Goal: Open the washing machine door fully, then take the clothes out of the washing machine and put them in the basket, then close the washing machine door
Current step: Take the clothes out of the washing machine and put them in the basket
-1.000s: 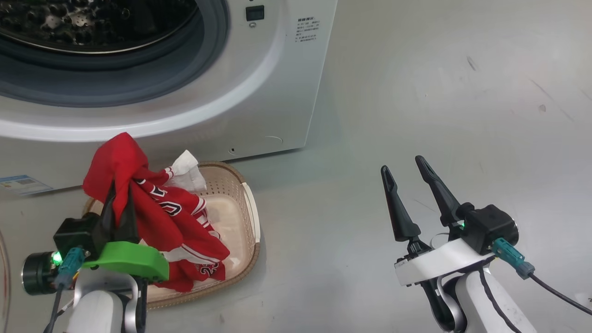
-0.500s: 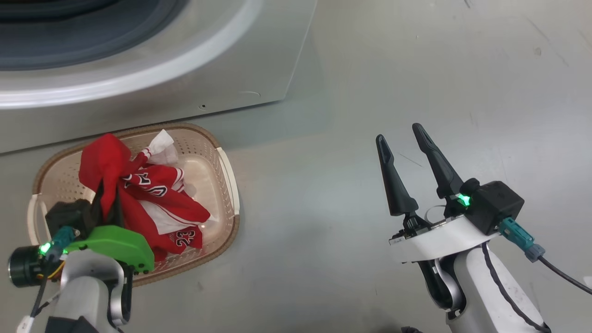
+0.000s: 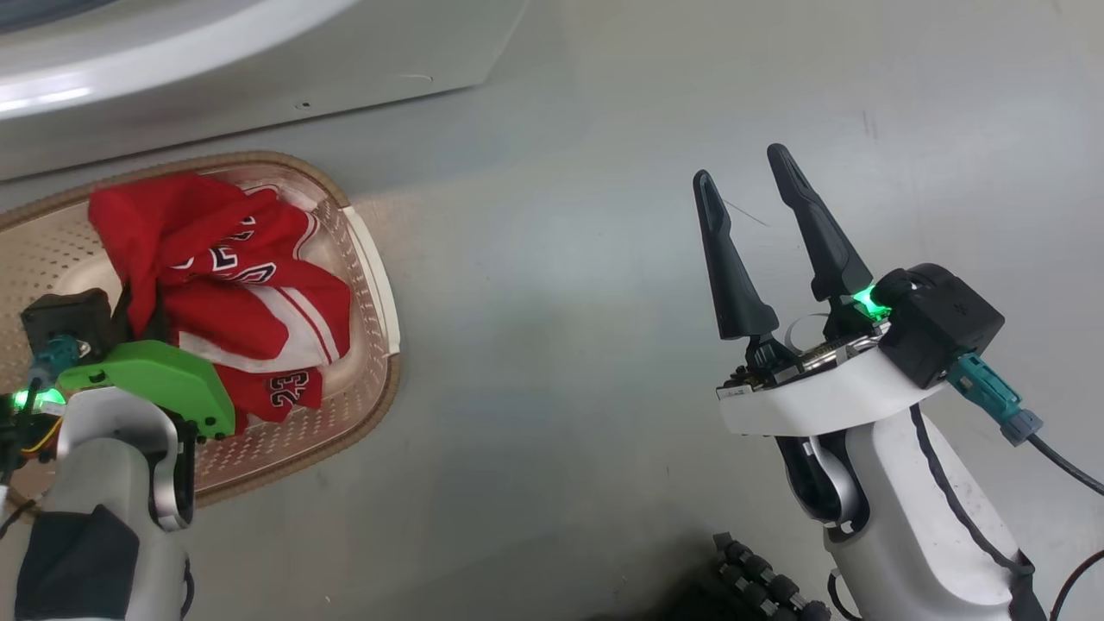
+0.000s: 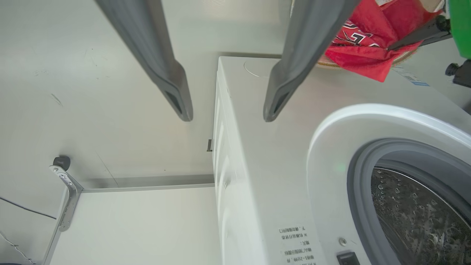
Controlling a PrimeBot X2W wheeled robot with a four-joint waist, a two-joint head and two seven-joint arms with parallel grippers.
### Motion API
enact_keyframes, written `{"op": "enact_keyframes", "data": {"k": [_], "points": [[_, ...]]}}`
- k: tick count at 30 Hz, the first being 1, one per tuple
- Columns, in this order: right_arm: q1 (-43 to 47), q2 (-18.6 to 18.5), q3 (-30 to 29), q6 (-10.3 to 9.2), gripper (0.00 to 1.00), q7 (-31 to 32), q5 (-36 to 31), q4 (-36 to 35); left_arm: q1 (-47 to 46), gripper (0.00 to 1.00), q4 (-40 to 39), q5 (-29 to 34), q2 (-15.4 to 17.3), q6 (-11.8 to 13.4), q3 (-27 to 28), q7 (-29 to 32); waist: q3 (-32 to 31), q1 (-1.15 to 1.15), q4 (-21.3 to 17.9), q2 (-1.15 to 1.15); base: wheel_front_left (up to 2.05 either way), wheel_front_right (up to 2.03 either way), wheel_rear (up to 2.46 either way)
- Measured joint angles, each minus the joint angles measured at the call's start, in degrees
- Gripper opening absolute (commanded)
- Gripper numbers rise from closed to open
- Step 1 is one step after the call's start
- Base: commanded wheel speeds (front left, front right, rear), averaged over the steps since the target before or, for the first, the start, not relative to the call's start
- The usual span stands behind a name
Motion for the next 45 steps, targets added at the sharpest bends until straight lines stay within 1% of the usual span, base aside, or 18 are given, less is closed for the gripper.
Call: {"op": "enact_keyframes", "data": {"k": [2,6,8,16,19,20,22,23,26,32,38,45], "points": [[-0.4,0.0,0.1,-0.32,1.0,0.0,0.0,0.0,-0.8,0.0,1.9,-0.2,0.0,-0.3,0.1,0.5,1.3,0.0,-0.4,0.0,0.0,0.0,0.0],[-1.2,0.0,0.4,-0.4,1.0,0.0,0.4,0.0,-1.8,0.0,5.7,-0.2,0.0,-0.4,0.3,0.5,3.2,0.0,-1.1,0.0,0.0,0.0,0.0],[-1.5,0.0,0.5,-0.4,1.0,0.0,0.5,0.1,-2.4,0.0,7.8,-0.9,0.0,-0.9,0.4,0.8,3.9,0.0,-1.4,0.0,0.0,0.0,0.0],[-2.2,0.0,1.1,-0.42,1.0,0.0,0.5,0.8,-4.9,0.0,13.2,-1.3,0.0,-1.0,0.8,1.0,4.7,0.0,-1.7,0.0,0.0,0.0,0.0],[-2.4,0.0,1.1,-0.45,1.0,0.0,0.5,1.2,-5.8,0.0,14.8,-1.3,0.0,-1.7,0.6,1.0,4.6,0.0,-1.5,0.0,0.0,0.0,0.0],[-2.5,0.0,1.1,-0.45,1.0,0.0,0.5,1.4,-6.1,0.09,15.4,-1.3,0.0,-1.9,0.4,1.0,4.5,0.0,-1.5,0.0,0.0,0.0,0.0],[-2.7,0.0,1.1,-0.45,1.0,0.0,0.4,2.0,-6.4,0.61,16.9,-1.2,-0.1,-1.9,-0.1,1.0,4.1,0.0,-1.3,0.0,0.0,0.0,0.0],[-2.7,0.0,1.1,-0.45,1.0,0.0,0.4,2.2,-6.4,0.99,17.7,-1.2,-0.1,-1.9,-0.2,1.0,3.9,0.0,-1.2,0.0,0.0,0.0,0.0],[-2.7,0.0,1.2,-0.4,1.0,0.0,0.4,3.1,-6.4,1.0,19.6,-1.2,-0.3,-1.9,-0.1,0.5,2.9,0.0,-0.9,0.0,0.0,0.0,0.0],[-2.7,0.0,1.0,-0.36,1.0,0.0,0.4,4.3,-6.4,1.0,21.5,-1.2,-1.1,-1.9,-0.4,-2.4,0.3,0.0,-0.2,0.0,0.0,0.0,0.0],[-1.9,0.0,-0.7,-0.3,1.0,0.0,-0.7,6.3,-6.2,1.0,21.5,-1.2,-3.5,-2.6,-0.9,-7.7,-3.7,0.0,1.4,0.0,0.0,0.0,0.0],[0.4,0.0,-3.1,-0.1,1.0,0.0,-2.0,8.3,-4.9,1.0,19.8,-1.6,-4.4,-3.7,-1.2,-13.2,-8.5,0.0,3.6,0.0,0.0,0.0,0.0]]}}
